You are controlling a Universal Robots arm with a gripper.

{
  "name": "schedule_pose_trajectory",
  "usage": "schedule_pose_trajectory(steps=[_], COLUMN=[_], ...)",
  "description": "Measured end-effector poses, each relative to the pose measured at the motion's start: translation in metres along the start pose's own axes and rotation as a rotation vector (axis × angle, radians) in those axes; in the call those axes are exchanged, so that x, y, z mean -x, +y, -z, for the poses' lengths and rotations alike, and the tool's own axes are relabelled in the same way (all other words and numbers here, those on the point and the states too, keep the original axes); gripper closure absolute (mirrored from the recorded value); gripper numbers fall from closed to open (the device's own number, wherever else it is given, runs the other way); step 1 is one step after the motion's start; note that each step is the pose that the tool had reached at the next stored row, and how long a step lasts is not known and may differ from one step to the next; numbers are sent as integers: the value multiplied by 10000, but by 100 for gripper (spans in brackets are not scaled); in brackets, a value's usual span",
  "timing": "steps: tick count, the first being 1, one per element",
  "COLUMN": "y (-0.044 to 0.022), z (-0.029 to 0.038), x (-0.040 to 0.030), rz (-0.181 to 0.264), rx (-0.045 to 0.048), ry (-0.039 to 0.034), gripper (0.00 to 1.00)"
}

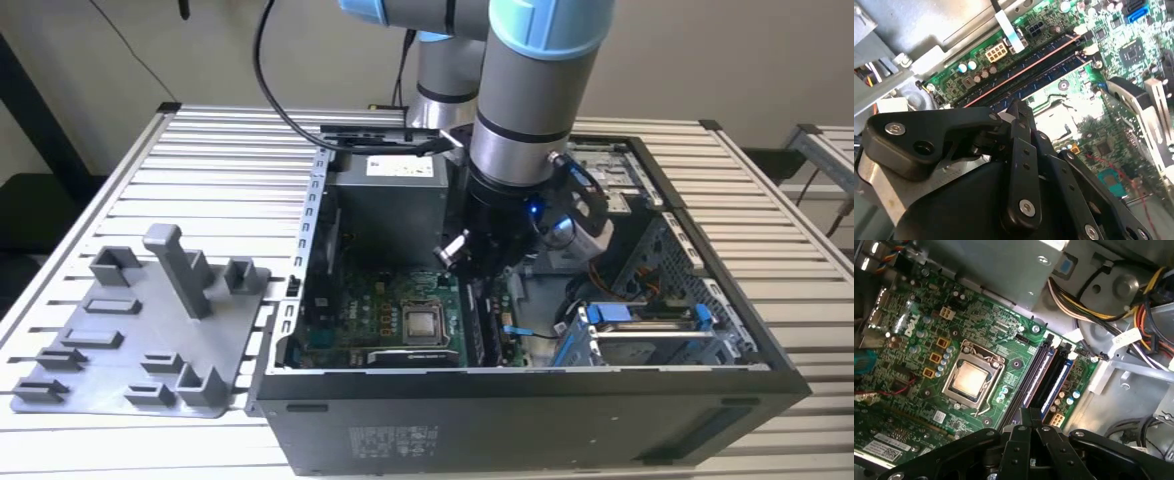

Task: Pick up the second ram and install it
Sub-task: 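Press down the second ram until it locks into place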

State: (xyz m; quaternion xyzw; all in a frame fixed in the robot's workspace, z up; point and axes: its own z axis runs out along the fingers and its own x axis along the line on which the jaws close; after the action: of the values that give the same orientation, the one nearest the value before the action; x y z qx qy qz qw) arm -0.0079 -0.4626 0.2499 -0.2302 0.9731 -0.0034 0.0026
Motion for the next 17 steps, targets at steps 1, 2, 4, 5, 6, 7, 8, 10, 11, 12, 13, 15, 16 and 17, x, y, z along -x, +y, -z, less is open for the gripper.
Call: schedule_pose_trajectory(steps=[1,2,4,5,6,7,8,10,11,12,13,15,16,17], y=[0,0,1,1,1,1,2,3,3,4,5,7,8,9], z=[0,0,0,0,0,0,0,-2,-2,-3,-5,-8,-9,-11], x=[0,0,-1,-1,-2,-2,-3,-6,-7,-9,-11,-15,-16,-18], rz=[163,319,621,785,954,1101,1245,1519,1652,1784,1912,2172,2311,2463], rx=[0,1,2,2,3,3,3,4,3,3,4,4,4,5], ry=[-1,-3,-5,-7,-7,-9,-10,-14,-15,-16,-19,-22,-23,-24], gripper=[89,89,89,89,89,89,89,89,89,89,89,89,89,89])
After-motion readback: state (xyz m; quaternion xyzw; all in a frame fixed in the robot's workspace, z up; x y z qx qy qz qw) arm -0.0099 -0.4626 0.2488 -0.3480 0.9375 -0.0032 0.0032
